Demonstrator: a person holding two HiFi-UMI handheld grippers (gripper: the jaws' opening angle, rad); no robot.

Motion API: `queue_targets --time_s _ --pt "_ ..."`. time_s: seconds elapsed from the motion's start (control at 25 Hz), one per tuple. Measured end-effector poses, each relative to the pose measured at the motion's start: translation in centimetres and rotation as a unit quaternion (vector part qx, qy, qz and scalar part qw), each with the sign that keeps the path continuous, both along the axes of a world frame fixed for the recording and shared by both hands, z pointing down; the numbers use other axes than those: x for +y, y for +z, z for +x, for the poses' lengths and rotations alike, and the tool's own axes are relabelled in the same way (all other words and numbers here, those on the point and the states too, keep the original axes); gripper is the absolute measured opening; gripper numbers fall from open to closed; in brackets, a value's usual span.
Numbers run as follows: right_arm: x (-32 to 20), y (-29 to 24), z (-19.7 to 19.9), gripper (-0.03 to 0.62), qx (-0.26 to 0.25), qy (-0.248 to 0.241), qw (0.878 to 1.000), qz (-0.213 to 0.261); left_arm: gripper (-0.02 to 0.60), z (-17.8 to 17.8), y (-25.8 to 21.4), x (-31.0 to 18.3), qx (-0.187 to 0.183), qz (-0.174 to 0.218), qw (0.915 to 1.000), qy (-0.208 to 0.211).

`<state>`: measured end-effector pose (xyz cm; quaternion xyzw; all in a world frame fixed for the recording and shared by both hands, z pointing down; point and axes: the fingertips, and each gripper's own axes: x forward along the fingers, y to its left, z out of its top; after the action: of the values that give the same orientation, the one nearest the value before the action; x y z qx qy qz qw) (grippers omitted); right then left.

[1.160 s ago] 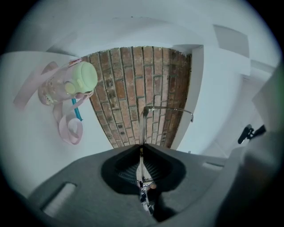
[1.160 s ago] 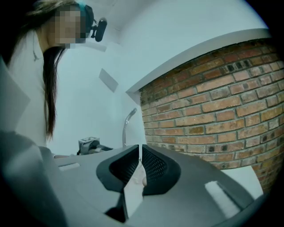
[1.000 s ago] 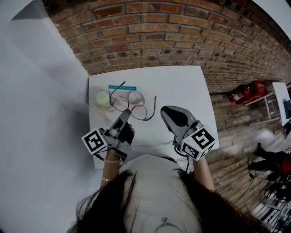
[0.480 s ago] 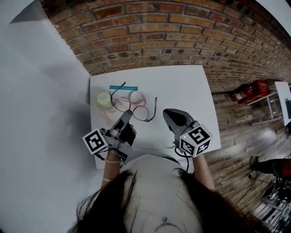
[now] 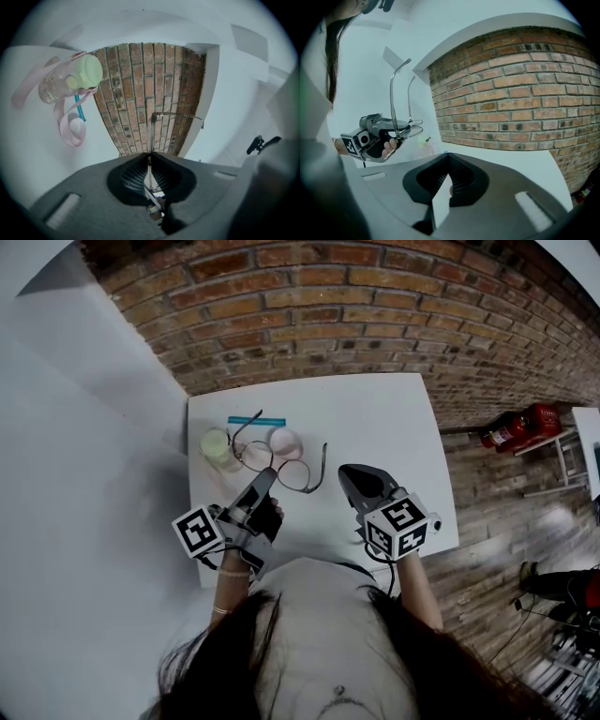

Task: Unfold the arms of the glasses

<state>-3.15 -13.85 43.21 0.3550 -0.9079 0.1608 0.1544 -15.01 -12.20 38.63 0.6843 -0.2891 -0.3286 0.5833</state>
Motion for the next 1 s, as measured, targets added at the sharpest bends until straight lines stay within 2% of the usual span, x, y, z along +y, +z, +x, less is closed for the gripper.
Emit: queue_targets --time_s 1.0 --pt "0.45 0.36 -0.88 0.006 0.009 -0.016 1.000 -0.006 0.021 0.24 0.01 0.05 0.009 -0.003 0.9999 0.013"
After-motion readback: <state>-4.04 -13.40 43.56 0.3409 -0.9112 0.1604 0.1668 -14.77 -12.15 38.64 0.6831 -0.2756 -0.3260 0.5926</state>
